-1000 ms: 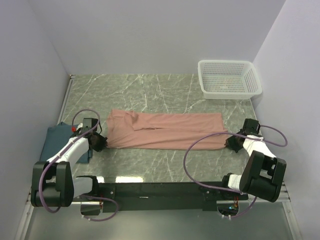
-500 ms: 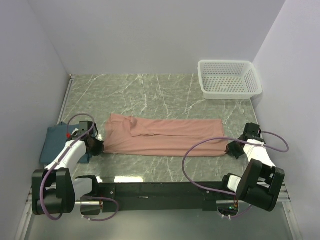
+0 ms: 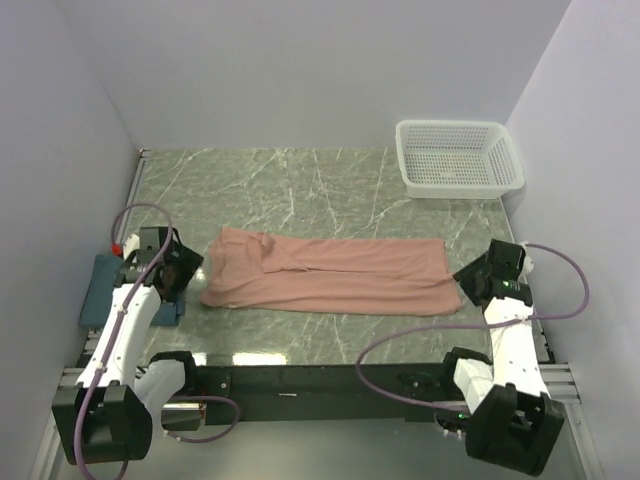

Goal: Fold and stack the t-shirts
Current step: Fold the tshirt

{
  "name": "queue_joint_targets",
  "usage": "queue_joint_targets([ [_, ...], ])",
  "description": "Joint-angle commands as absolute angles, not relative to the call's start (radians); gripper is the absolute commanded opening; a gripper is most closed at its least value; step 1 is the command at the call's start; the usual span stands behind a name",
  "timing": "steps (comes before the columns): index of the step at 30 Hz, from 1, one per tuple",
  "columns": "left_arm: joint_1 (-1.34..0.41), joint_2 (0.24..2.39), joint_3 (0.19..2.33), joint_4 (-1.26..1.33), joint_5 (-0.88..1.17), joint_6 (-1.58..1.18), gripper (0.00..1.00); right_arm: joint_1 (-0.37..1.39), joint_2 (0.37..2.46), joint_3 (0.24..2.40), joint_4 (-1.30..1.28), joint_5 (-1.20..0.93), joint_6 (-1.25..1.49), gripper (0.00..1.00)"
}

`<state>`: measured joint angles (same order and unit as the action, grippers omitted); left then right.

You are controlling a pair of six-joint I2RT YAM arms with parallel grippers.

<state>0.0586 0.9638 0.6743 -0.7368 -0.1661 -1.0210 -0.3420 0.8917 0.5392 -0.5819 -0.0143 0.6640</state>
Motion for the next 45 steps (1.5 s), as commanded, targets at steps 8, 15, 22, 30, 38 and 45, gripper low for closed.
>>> queue_joint_targets([
  [8,0.005,0.998,0.796,-0.635,-0.008,-0.927,0.75,0.243,1.000,0.823,-0.379,0.018,0.462,0.44],
  [15,-0.166,1.233,0.911,-0.486,0.064,-0.930,0.75,0.680,1.398,1.070,-0.218,0.041,0.348,0.42],
  [22,-0.161,1.391,1.042,-0.476,0.003,-0.871,0.73,0.885,1.758,1.369,-0.175,0.048,0.262,0.41],
  [30,-0.097,1.344,0.892,-0.430,-0.083,-0.779,0.73,0.956,2.038,1.561,-0.218,0.066,0.207,0.41],
  [38,-0.092,1.305,0.818,-0.405,-0.164,-0.787,0.73,0.986,2.167,1.669,-0.290,0.110,0.170,0.41],
  [45,-0.078,1.305,0.822,-0.408,-0.149,-0.787,0.72,1.011,2.195,1.700,-0.327,0.100,0.149,0.41],
])
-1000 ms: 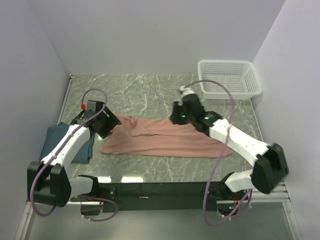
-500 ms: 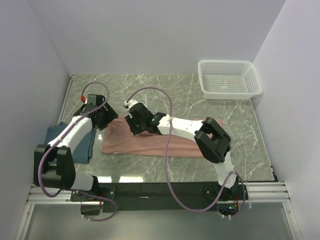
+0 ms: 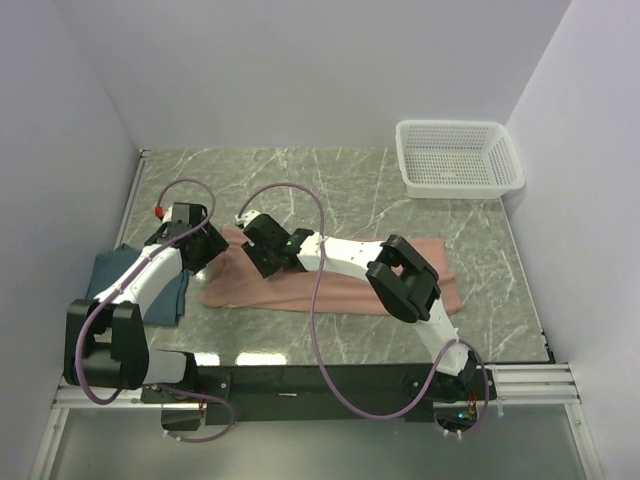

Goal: Fold and stack the t-shirts
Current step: Fold the tshirt

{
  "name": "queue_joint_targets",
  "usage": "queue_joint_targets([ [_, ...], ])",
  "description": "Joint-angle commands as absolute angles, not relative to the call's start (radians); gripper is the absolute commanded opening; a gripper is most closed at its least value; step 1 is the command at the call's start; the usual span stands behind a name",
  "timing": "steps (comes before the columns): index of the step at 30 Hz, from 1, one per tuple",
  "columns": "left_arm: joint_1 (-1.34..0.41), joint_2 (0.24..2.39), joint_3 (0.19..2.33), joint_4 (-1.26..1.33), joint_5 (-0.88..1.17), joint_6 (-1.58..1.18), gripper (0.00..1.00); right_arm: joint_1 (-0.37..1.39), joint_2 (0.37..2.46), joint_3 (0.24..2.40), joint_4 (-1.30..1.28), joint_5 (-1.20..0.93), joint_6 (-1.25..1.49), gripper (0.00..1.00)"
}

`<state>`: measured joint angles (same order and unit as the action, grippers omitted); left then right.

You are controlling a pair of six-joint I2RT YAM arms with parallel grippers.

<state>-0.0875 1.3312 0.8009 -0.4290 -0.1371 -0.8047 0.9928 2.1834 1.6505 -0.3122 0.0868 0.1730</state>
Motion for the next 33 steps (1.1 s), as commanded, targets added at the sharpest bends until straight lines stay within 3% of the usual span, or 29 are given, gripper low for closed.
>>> queue_joint_targets([
  [1,-0.078,1.305,0.822,-0.407,-0.147,-0.787,0.72,1.014,2.200,1.707,-0.336,0.103,0.149,0.40],
  [7,-0.063,1.295,0.821,-0.402,-0.134,-0.787,0.72,1.014,2.209,1.707,-0.356,0.164,0.146,0.40],
  [16,-0.061,1.290,0.816,-0.399,-0.129,-0.782,0.71,1.002,2.211,1.701,-0.351,0.310,0.138,0.21],
  [20,-0.061,1.293,0.815,-0.397,-0.123,-0.781,0.71,0.979,2.177,1.706,-0.344,0.308,0.126,0.13],
  [33,-0.061,1.331,0.810,-0.347,-0.009,-0.762,0.72,0.842,2.135,1.697,-0.305,0.172,0.167,0.07],
])
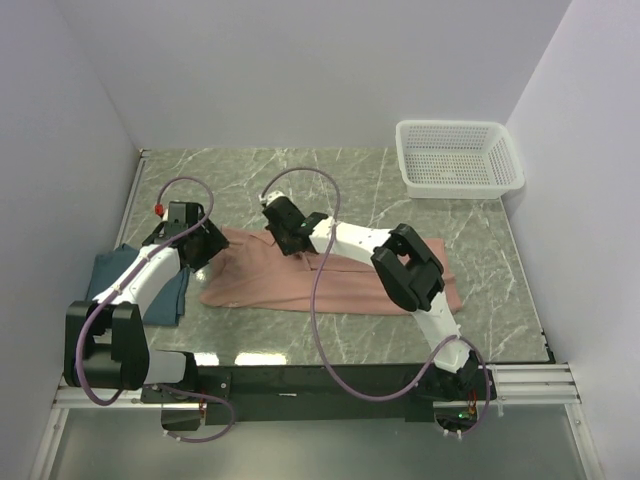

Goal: Fold and stack the t-shirts
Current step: Fold the tshirt

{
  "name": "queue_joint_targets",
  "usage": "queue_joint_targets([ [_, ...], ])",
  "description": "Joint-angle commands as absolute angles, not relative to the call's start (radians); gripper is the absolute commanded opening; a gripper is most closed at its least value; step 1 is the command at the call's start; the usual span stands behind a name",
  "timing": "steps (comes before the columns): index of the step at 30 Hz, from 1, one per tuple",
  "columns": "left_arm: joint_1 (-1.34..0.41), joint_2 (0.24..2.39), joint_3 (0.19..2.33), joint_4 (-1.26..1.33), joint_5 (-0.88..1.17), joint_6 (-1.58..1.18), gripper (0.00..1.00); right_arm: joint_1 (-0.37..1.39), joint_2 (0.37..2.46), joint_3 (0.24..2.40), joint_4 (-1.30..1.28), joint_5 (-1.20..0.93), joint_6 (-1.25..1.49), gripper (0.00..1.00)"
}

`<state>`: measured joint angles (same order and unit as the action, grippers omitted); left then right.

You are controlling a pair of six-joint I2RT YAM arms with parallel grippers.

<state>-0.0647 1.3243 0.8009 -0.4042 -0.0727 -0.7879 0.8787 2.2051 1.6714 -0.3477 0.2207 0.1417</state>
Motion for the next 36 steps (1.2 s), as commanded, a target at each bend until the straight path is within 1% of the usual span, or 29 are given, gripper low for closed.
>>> queue_joint_targets([
  [1,-0.061,1.338,0.811,-0.344,0.027,-0.765,0.72,0.832,2.131,1.692,-0.301,0.160,0.173,0.08],
  [6,-0.072,1.391,0.850,-0.333,0.147,-0.796,0.73,0.779,2.123,1.672,-0.276,0.085,0.201,0.11],
  [12,-0.141,1.482,0.922,-0.302,0.199,-0.876,0.70,0.756,2.128,1.651,-0.244,-0.024,0.213,0.08],
  [15,-0.167,1.532,0.968,-0.293,0.204,-0.914,0.65,0.755,2.132,1.644,-0.233,-0.055,0.209,0.07],
  [18,-0.182,1.592,1.015,-0.299,0.203,-0.953,0.57,0.750,2.134,1.637,-0.223,-0.064,0.218,0.05],
  [19,-0.186,1.604,1.037,-0.302,0.204,-0.974,0.52,0.749,2.132,1.634,-0.218,-0.071,0.219,0.04],
  [21,-0.198,1.637,1.054,-0.298,0.196,-0.995,0.50,0.742,2.131,1.620,-0.206,-0.080,0.225,0.04],
  [22,-0.202,1.644,1.064,-0.299,0.190,-1.017,0.45,0.741,2.129,1.617,-0.204,-0.080,0.227,0.04],
  [23,-0.209,1.664,1.071,-0.299,0.184,-1.025,0.42,0.738,2.126,1.609,-0.201,-0.083,0.232,0.04],
  [28,-0.242,1.726,1.124,-0.313,0.149,-1.054,0.32,0.730,2.121,1.586,-0.178,-0.107,0.244,0.04],
  [32,-0.265,1.779,1.157,-0.333,0.121,-1.060,0.33,0.726,2.123,1.580,-0.172,-0.113,0.247,0.04],
  [36,-0.275,1.807,1.166,-0.353,0.097,-1.068,0.36,0.721,2.126,1.582,-0.166,-0.124,0.252,0.04],
])
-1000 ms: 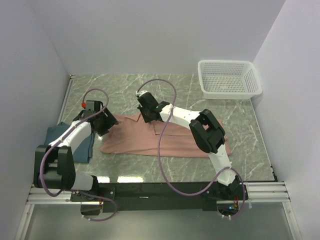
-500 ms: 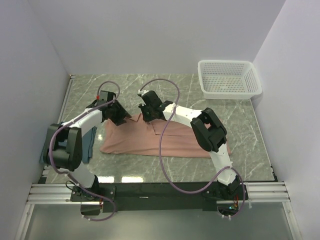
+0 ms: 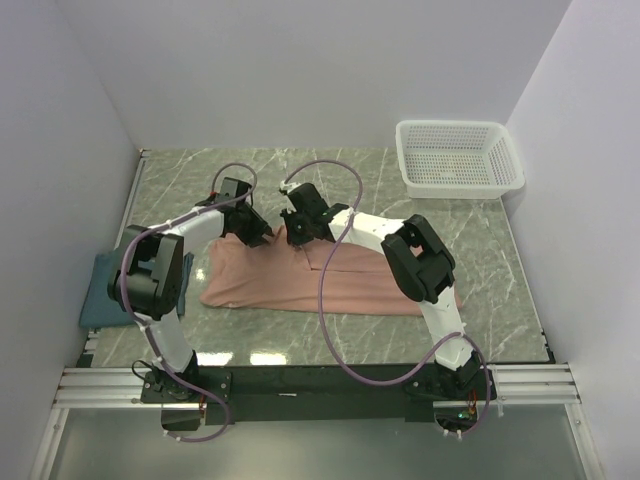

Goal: Fold and stack the t-shirts
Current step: Fold the tshirt

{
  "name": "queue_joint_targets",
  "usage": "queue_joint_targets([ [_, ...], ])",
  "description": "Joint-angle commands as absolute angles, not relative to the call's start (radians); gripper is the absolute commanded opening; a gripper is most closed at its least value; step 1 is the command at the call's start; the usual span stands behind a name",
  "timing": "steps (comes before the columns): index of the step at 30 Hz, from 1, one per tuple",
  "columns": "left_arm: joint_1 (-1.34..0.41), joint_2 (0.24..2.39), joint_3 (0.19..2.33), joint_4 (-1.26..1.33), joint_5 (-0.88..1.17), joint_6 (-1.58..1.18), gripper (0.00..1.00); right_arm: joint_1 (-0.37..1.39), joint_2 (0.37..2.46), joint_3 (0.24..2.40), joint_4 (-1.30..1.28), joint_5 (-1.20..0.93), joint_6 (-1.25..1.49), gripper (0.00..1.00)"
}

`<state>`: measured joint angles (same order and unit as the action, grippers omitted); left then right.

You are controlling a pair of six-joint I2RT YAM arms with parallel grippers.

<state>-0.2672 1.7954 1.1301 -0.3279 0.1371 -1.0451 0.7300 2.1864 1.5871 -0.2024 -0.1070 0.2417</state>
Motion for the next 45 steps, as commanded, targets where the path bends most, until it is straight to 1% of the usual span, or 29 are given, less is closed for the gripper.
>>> queue_joint_targets([
  [1,-0.278,1.809,1.160,-0.351,0.089,-1.072,0.36,0.719,2.128,1.582,-0.164,-0.126,0.250,0.04],
  [9,-0.295,1.855,1.166,-0.307,0.067,-1.068,0.40,0.715,2.135,1.578,-0.160,-0.132,0.255,0.04],
  [14,-0.296,1.882,1.180,-0.308,0.072,-1.066,0.40,0.715,2.138,1.578,-0.161,-0.133,0.256,0.04],
  [17,-0.298,1.878,1.184,-0.308,0.064,-1.065,0.37,0.713,2.138,1.582,-0.166,-0.141,0.252,0.04],
  [18,-0.298,1.876,1.187,-0.311,0.060,-1.060,0.36,0.712,2.138,1.583,-0.169,-0.141,0.249,0.04],
  [21,-0.298,1.868,1.198,-0.319,0.049,-1.051,0.27,0.712,2.137,1.586,-0.173,-0.143,0.245,0.04],
  [23,-0.298,1.864,1.201,-0.324,0.038,-1.048,0.24,0.713,2.135,1.582,-0.173,-0.140,0.244,0.04],
  [24,-0.298,1.862,1.201,-0.324,0.038,-1.043,0.20,0.712,2.134,1.583,-0.175,-0.141,0.242,0.04],
  [29,-0.298,1.867,1.203,-0.318,0.037,-1.039,0.15,0.712,2.131,1.583,-0.178,-0.143,0.241,0.04],
  [30,-0.298,1.868,1.206,-0.321,0.037,-1.032,0.10,0.712,2.131,1.583,-0.178,-0.141,0.238,0.04],
  [33,-0.296,1.868,1.218,-0.337,0.025,-1.013,0.01,0.713,2.126,1.588,-0.189,-0.141,0.233,0.04],
  [40,-0.265,1.792,1.206,-0.371,0.003,-0.965,0.01,0.716,2.088,1.585,-0.230,-0.101,0.192,0.03],
  [45,-0.219,1.766,1.223,-0.417,0.014,-0.902,0.01,0.726,2.060,1.603,-0.305,-0.060,0.152,0.04],
])
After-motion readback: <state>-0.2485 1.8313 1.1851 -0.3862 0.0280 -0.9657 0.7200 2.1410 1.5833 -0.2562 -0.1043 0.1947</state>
